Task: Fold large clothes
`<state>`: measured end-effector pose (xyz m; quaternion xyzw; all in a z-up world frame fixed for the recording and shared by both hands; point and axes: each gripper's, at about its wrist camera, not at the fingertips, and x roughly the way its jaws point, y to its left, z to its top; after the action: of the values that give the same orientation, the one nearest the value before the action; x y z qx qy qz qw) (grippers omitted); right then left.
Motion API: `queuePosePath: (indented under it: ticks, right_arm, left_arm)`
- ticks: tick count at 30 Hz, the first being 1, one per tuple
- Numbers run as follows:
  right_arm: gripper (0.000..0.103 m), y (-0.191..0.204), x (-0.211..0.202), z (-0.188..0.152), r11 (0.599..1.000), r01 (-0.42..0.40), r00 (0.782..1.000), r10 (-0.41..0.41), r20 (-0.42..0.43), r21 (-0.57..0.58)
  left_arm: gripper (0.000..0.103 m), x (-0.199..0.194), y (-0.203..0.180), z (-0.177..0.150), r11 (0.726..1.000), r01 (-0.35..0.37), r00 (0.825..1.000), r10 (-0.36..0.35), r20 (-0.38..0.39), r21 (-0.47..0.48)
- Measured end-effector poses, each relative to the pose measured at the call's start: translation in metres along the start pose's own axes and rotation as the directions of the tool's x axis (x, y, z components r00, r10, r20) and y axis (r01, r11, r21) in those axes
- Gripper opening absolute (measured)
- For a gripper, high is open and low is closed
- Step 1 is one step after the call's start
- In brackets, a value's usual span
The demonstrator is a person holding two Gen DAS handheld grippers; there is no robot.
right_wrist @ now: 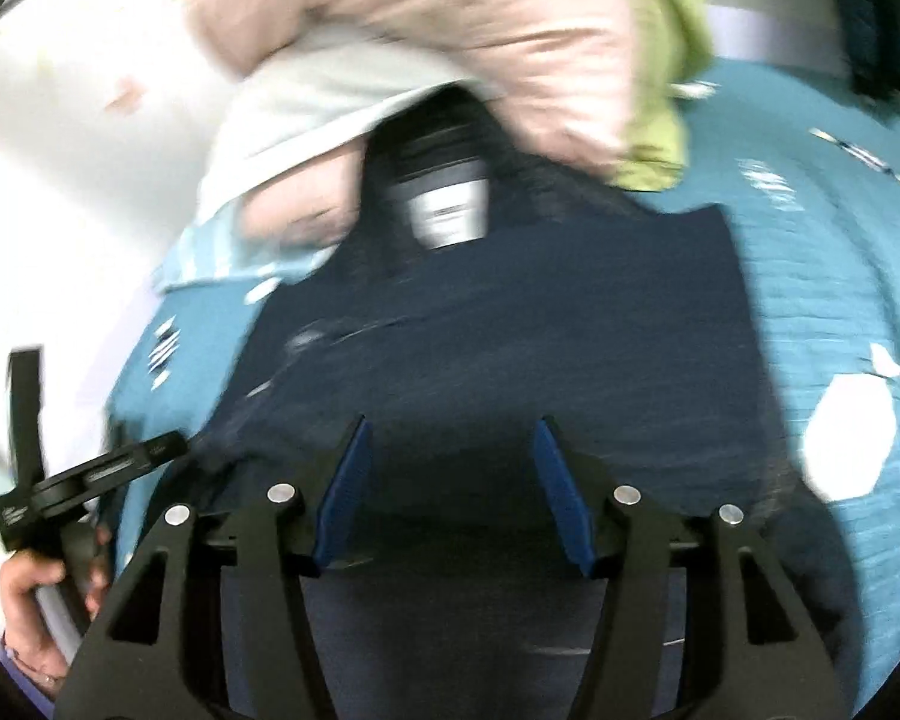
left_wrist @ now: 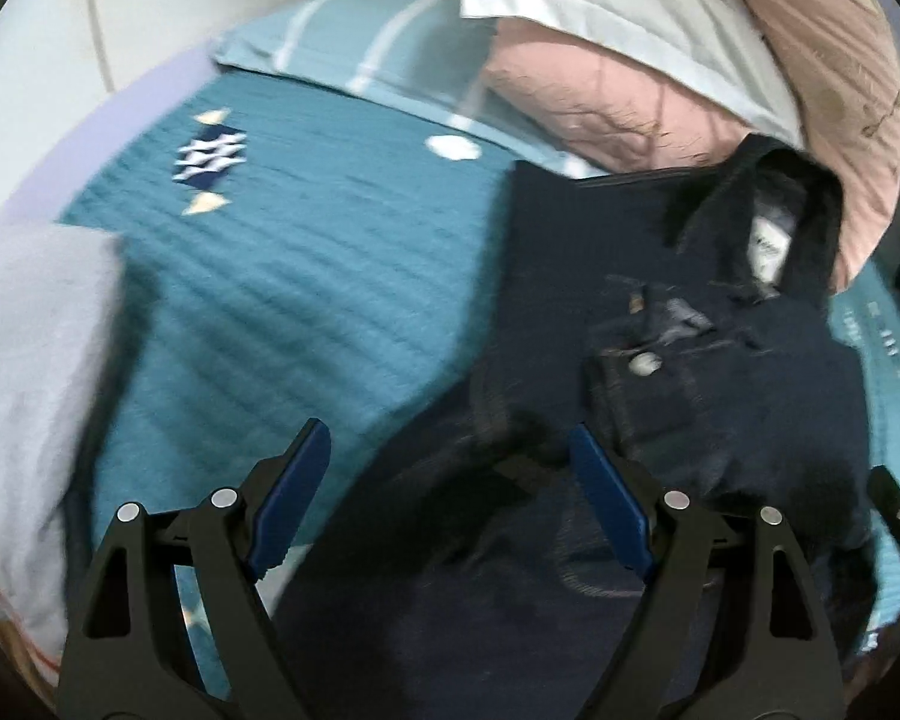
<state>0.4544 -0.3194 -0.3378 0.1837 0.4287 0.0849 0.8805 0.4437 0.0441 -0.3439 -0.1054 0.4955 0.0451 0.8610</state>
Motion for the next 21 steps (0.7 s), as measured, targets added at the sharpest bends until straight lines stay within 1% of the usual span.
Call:
queuePosePath:
  ticks: [1,2,3,5,7,10,11,14,17,19,21]
  right_arm:
    - [0.054,-0.015,0.002,0.009,0.999,0.006,1.000,-0.006,-0.008,0.043]
    - [0.054,-0.023,0.002,0.015,0.998,0.021,1.000,-0.020,-0.011,0.062]
    - [0.055,-0.033,0.003,0.024,0.996,0.029,0.999,-0.027,-0.018,0.083]
    - [0.055,-0.048,0.007,0.036,0.994,0.051,0.998,-0.048,-0.033,0.095]
    - [0.056,-0.060,0.014,0.051,0.992,0.082,0.996,-0.078,-0.044,0.097]
    - [0.057,-0.083,0.023,0.065,0.982,0.094,0.995,-0.085,-0.060,0.165]
    - [0.057,-0.093,0.029,0.071,0.977,0.103,0.993,-0.091,-0.070,0.186]
    - [0.060,-0.113,0.041,0.078,0.968,0.080,0.993,-0.058,-0.099,0.237]
    - [0.060,-0.128,0.053,0.086,0.962,0.085,0.993,-0.060,-0.104,0.260]
    - [0.060,-0.135,0.059,0.091,0.958,0.112,0.990,-0.085,-0.109,0.264]
    - [0.060,-0.144,0.065,0.095,0.952,0.080,0.993,-0.049,-0.111,0.296]
  left_arm:
    - [0.083,0.001,-0.001,0.006,1.000,0.014,1.000,-0.014,-0.004,0.003]
    - [0.083,0.004,-0.006,0.016,0.999,0.033,0.999,-0.033,-0.007,0.021]
    - [0.083,0.006,-0.011,0.026,0.998,0.034,0.999,-0.034,-0.001,0.052]
    - [0.083,0.013,-0.019,0.043,0.994,0.043,0.999,-0.043,-0.008,0.100]
    - [0.083,0.025,-0.022,0.060,0.990,0.095,0.995,-0.092,-0.041,0.101]
    - [0.083,0.051,-0.025,0.085,0.985,0.151,0.984,-0.141,-0.110,0.081]
    - [0.083,0.060,-0.027,0.092,0.986,0.141,0.985,-0.131,-0.114,0.084]
    - [0.083,0.081,-0.034,0.106,0.987,0.108,0.988,-0.094,-0.123,0.118]
    - [0.083,0.096,-0.039,0.112,0.983,0.111,0.987,-0.093,-0.129,0.143]
    - [0.083,0.108,-0.040,0.115,0.986,0.088,0.987,-0.067,-0.147,0.142]
    - [0.083,0.120,-0.040,0.117,0.987,0.094,0.981,-0.070,-0.182,0.127]
